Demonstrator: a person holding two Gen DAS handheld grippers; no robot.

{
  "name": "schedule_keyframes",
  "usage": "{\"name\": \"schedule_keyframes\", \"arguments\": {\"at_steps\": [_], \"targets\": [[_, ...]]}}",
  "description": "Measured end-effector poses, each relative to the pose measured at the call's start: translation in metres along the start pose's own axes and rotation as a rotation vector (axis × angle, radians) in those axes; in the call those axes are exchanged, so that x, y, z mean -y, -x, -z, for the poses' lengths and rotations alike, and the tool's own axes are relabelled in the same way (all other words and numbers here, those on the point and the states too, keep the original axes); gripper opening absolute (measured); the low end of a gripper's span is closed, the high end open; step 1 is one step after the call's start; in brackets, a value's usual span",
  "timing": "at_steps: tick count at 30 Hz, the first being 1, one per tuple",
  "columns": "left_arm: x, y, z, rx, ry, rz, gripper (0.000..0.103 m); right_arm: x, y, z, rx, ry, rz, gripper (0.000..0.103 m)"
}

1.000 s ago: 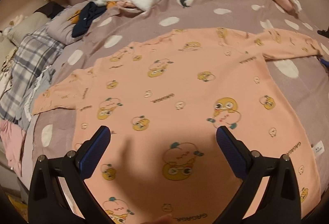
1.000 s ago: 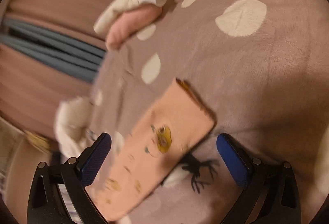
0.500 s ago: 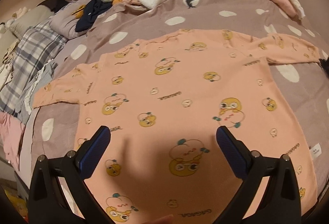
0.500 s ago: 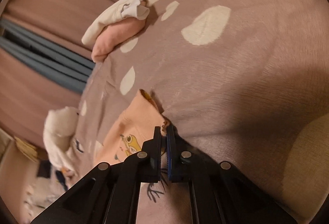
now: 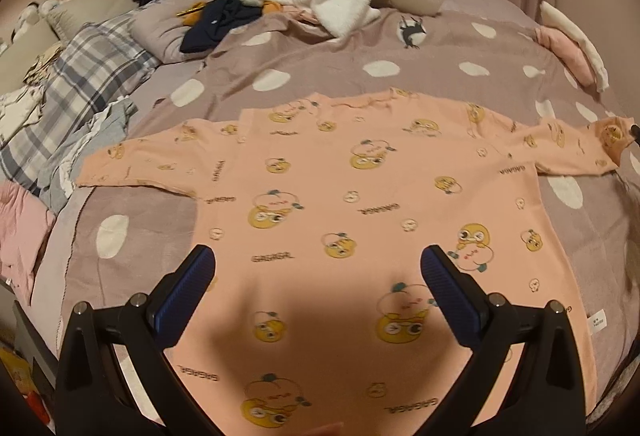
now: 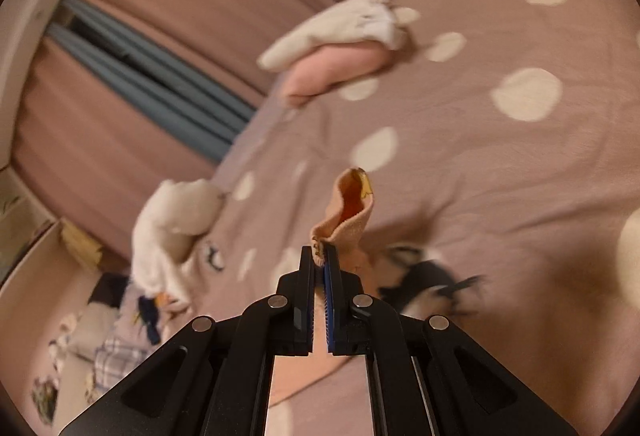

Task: Fold small clothes
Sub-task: 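Lift the sleeve and fold it across the romper body, then release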

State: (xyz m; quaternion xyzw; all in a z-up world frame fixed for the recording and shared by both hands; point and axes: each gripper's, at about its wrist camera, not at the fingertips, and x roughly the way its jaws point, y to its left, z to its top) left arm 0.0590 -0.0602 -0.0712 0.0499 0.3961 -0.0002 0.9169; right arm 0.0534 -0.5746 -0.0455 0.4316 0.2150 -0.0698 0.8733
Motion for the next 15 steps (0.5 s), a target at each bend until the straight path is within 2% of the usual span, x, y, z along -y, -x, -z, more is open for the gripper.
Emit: {"name": "schedule_keyframes", "arguments": {"at_steps": [4,8,11,15], "targets": [[-0.024,0.008,-0.006,0.008,0.061,0.008,0.103,-0.039,-0.012,0.009,-0.047,0.105,0.028,0.003],[-0.051,0.018,-0.008,0.018,0.111,0.047,0.103,-0.082,-0.030,0.021,-0.112,0.142,-0.025,0.003],[-0.073,0.025,-0.008,0.021,0.162,0.067,0.103,-0.121,-0.038,0.041,-0.150,0.221,-0.028,0.003],[-0.098,0.029,-0.003,-0.016,0.178,0.067,0.103,-0.170,-0.056,0.072,-0.226,0.296,-0.059,0.003]]}}
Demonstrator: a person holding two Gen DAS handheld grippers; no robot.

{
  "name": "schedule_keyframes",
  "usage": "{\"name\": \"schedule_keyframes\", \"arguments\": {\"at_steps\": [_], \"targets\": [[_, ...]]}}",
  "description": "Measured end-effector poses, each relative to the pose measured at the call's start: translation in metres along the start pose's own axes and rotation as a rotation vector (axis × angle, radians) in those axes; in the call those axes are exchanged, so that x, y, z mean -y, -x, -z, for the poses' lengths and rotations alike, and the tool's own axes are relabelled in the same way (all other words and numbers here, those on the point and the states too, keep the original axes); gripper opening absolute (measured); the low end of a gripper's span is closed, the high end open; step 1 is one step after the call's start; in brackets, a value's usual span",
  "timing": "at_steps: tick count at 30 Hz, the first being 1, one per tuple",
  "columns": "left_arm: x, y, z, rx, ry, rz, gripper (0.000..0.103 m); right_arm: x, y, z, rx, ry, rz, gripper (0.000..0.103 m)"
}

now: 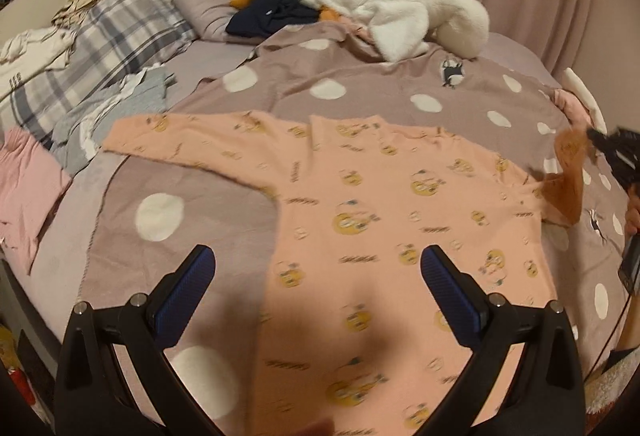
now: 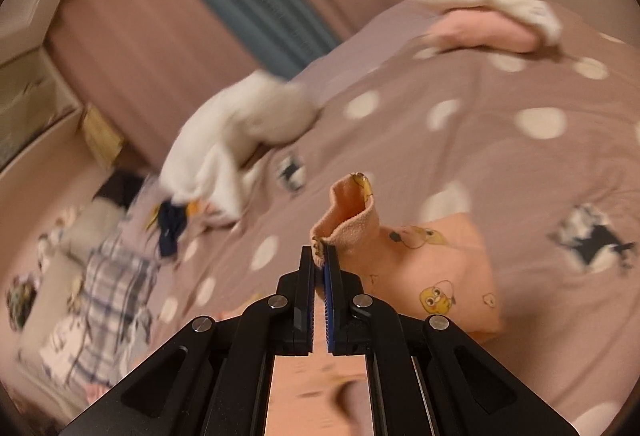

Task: Fold small clothes
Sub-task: 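Lift the sleeve and fold it across the romper body, then release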

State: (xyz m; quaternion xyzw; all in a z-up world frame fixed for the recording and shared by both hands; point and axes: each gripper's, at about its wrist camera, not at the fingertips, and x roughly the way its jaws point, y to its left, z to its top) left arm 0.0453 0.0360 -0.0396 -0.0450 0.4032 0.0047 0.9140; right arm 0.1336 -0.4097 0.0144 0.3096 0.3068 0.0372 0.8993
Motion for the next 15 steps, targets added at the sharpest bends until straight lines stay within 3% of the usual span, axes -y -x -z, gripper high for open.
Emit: {"name": "schedule_keyframes", "arguments": {"at_steps": [4,11,15], "targets": [[-0.033,0.005,0.005,-0.051,0.058,0.064,0.103,-0.054,-0.032,0.019,-0.075,0.072,-0.002,0.003],[-0.094,0.037,0.007,0.034,0.201,0.091,0.103,-0.143,-0.086,0.070,-0.187,0.167,-0.045,0.003],[-0.129,0.042,0.009,0.037,0.329,0.199,0.103,-0.178,-0.109,0.099,-0.253,0.204,-0.077,0.003]]}}
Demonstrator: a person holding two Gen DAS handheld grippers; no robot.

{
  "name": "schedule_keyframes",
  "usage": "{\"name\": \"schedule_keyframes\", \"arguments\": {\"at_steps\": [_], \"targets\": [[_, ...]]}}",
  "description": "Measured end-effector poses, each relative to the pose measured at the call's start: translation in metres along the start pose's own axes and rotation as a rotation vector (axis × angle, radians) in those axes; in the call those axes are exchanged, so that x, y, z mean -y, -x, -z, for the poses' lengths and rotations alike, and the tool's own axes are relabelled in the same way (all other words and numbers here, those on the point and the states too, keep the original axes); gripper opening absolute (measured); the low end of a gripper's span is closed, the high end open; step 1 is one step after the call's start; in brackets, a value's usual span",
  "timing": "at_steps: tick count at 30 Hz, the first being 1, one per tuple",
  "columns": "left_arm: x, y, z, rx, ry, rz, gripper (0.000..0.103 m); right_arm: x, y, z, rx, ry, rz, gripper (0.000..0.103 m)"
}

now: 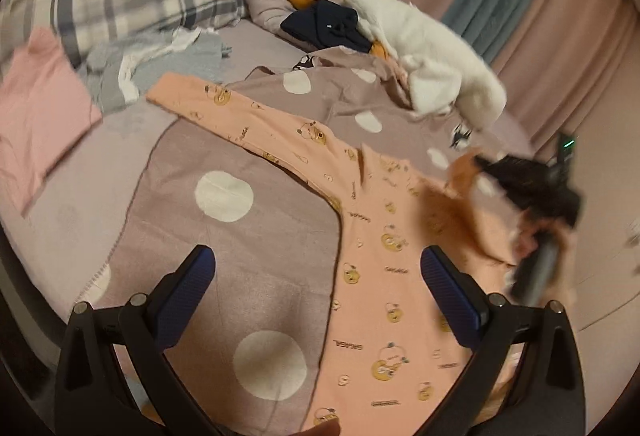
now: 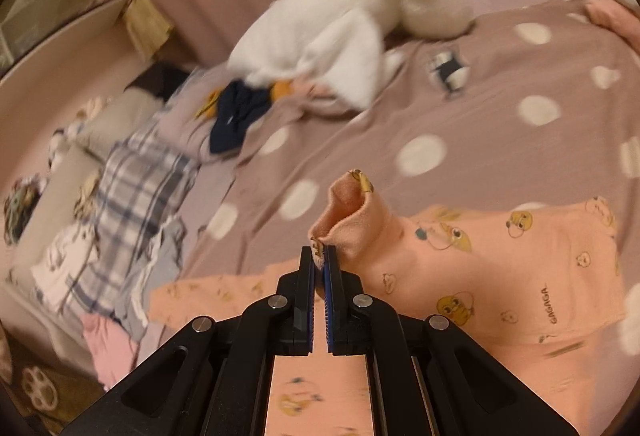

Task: Fold small clothes
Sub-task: 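Lift the sleeve and fold it across the romper body, then release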

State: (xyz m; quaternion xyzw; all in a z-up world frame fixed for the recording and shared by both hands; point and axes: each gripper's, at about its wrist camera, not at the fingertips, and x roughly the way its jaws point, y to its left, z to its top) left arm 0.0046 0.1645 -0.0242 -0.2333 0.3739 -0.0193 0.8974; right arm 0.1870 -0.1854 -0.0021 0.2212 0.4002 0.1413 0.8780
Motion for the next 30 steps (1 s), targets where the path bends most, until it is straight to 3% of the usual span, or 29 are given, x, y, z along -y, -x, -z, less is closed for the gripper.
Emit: {"name": "schedule_keyframes", "arguments": {"at_steps": [2,6,10,14,18,20,22,26,30], "targets": [[-0.008,-0.001,-0.002,-0.021,0.021,0.007,0.103,-0.011,-0.012,0.006,-0.026,0.020,0.007,0.003],[-0.019,0.003,-0.004,-0.001,0.039,-0.064,0.103,-0.025,-0.038,0.018,-0.090,0.045,0.041,0.003],[-0.031,0.010,-0.007,0.017,0.063,-0.024,0.103,-0.030,-0.057,0.029,-0.153,0.041,0.045,0.003],[-0.036,0.011,-0.009,0.033,0.071,-0.063,0.103,-0.038,-0.071,0.035,-0.220,0.063,0.072,0.006],[-0.040,0.008,-0.012,0.064,0.088,-0.024,0.103,-0.045,-0.072,0.038,-0.250,0.046,-0.035,0.015],[-0.040,0.009,-0.014,0.114,0.074,0.007,0.102,-0.052,-0.071,0.040,-0.269,0.055,-0.074,0.027],[-0.039,0.007,-0.016,0.144,0.031,0.047,0.102,-0.060,-0.062,0.042,-0.268,0.077,-0.052,0.042],[-0.041,-0.007,-0.020,0.176,-0.017,0.045,0.103,-0.063,-0.024,0.057,-0.234,0.152,-0.050,0.043],[-0.057,-0.027,-0.028,0.159,0.034,0.127,0.103,-0.051,0.024,0.087,-0.173,0.217,-0.012,0.059]]}}
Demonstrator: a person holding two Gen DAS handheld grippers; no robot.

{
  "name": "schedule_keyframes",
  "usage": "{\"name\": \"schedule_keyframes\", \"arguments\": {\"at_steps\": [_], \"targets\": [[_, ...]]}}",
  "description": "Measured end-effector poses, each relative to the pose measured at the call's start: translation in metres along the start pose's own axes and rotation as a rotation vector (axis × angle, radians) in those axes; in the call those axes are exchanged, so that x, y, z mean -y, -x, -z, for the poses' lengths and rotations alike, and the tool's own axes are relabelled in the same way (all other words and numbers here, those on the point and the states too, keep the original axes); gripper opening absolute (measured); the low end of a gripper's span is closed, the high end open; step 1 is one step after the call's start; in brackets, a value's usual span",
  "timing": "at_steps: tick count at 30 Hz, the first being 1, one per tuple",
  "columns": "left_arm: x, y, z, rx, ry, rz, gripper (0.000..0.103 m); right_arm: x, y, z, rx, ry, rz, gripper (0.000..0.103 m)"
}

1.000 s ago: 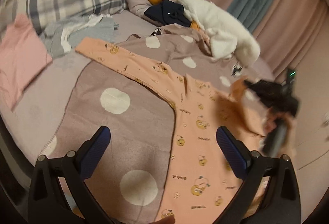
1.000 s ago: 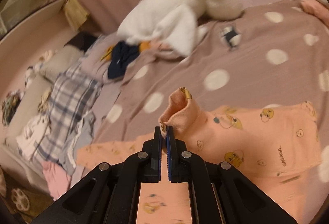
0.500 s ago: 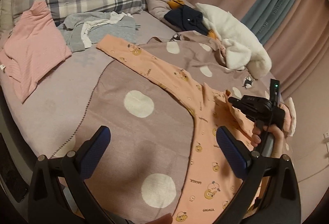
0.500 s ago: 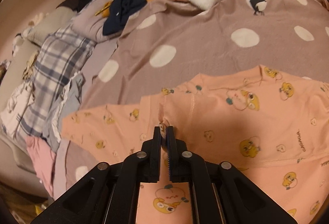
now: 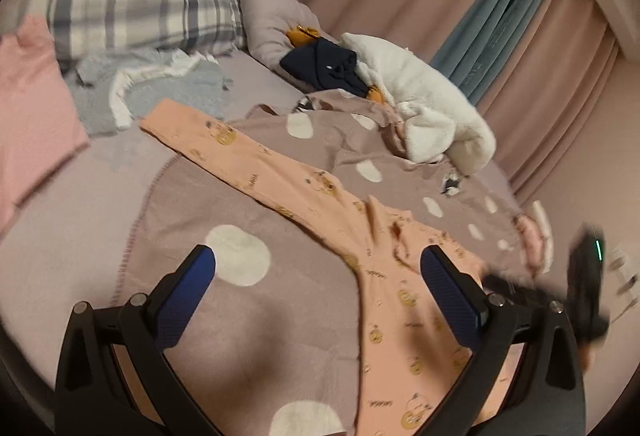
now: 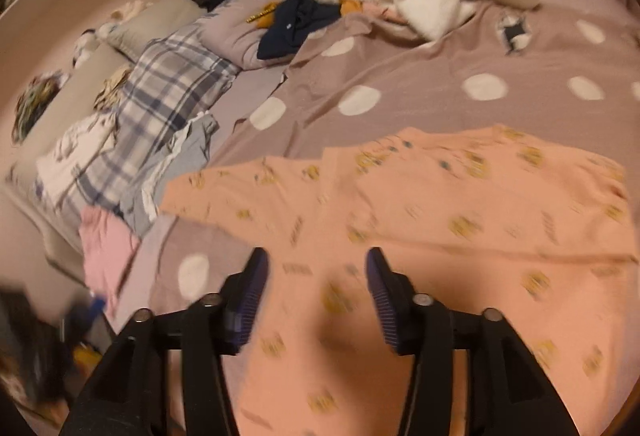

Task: Fold small clothes
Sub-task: 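Lift the sleeve and fold it across the romper body, then release, then grasp the cuff of the other romper sleeve with the left tool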

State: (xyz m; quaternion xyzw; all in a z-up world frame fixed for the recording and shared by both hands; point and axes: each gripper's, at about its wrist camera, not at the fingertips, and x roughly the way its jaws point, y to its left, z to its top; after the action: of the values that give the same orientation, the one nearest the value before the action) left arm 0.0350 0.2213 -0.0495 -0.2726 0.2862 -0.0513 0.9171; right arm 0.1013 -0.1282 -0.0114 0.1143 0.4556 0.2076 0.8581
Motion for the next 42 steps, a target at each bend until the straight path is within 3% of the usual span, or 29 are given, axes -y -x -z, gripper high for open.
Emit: {"name": "schedule_keyframes", "arguments": {"at_steps": [4,8,13,17,19,22,25,28,32,33,35,37,40,41,42], "targets": [[-0.018,-0.023,-0.009,-0.026,0.062,0.028,0.101,0.017,0.038,0.051,0.073,0.013,0.041,0.064],[-0.038,-0.040,-0.017,-0.031,0.081,-0.035,0.098,0.038,0.050,0.087,0.073,0.000,0.116,0.065],[-0.076,-0.056,-0.025,-0.014,0.231,0.070,0.101,0.053,0.043,0.096,0.089,0.001,0.256,0.065],[-0.096,-0.074,-0.043,0.000,0.321,0.146,0.102,0.064,0.038,0.096,0.061,-0.040,0.202,0.065],[-0.105,-0.086,-0.058,-0.024,0.335,0.116,0.101,0.064,0.040,0.098,0.061,-0.027,0.207,0.065],[-0.117,-0.098,-0.078,-0.053,0.303,-0.060,0.100,0.060,0.043,0.101,0.073,0.020,0.229,0.065],[-0.129,-0.105,-0.093,-0.082,0.258,-0.137,0.100,0.059,0.042,0.102,0.083,0.023,0.249,0.065],[-0.143,-0.111,-0.100,-0.076,0.250,-0.106,0.100,0.060,0.035,0.102,0.068,0.020,0.243,0.065],[-0.166,-0.131,-0.104,-0.101,0.359,-0.046,0.095,0.060,0.025,0.105,0.030,0.040,0.268,0.065],[-0.169,-0.133,-0.103,-0.095,0.376,-0.048,0.093,0.061,0.023,0.106,0.020,0.045,0.278,0.065],[-0.174,-0.134,-0.107,-0.064,0.391,-0.065,0.076,0.063,0.021,0.106,0.016,0.049,0.282,0.065],[-0.176,-0.137,-0.112,-0.068,0.390,-0.111,0.050,0.067,0.021,0.104,0.021,0.036,0.279,0.065],[-0.178,-0.148,-0.121,-0.083,0.363,-0.199,0.026,0.071,0.020,0.102,0.024,0.027,0.285,0.065],[-0.179,-0.150,-0.123,-0.080,0.367,-0.211,0.022,0.072,0.018,0.102,0.016,0.026,0.285,0.065],[-0.180,-0.152,-0.124,-0.069,0.378,-0.217,0.011,0.073,0.017,0.102,0.010,0.024,0.286,0.065]]}}
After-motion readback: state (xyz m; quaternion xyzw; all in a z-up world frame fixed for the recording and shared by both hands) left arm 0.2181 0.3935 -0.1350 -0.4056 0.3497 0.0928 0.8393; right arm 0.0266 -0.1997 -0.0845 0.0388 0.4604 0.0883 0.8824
